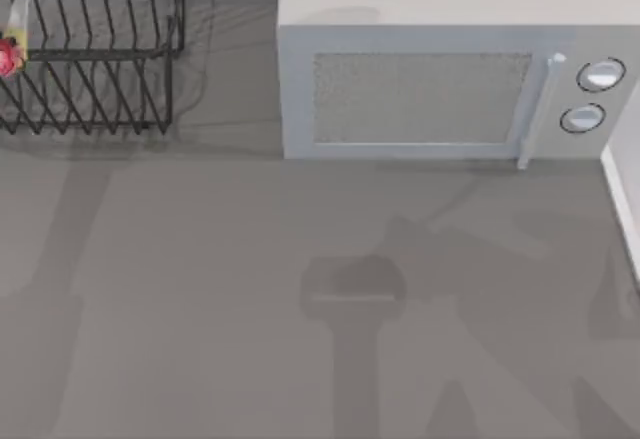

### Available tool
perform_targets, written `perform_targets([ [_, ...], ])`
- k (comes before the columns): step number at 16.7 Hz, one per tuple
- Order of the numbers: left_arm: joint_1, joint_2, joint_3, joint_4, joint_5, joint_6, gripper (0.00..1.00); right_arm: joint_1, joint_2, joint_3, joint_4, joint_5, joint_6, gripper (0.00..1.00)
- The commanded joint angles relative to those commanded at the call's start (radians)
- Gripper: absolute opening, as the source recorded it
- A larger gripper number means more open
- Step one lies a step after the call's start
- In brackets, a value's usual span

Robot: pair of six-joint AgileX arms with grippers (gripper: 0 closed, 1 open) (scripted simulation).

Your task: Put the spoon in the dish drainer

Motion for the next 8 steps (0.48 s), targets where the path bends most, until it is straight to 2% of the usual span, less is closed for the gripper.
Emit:
perform_targets([
  [4, 0.165, -0.239, -0.275, 0.355, 0.020, -0.067, 0.00, 0.000, 0.000, 0.000, 0.000, 0.000, 0.000, 1.00],
  [8, 0.247, -0.472, -0.451, 0.638, 0.042, -0.093, 0.00, 0.000, 0.000, 0.000, 0.000, 0.000, 0.000, 1.00],
])
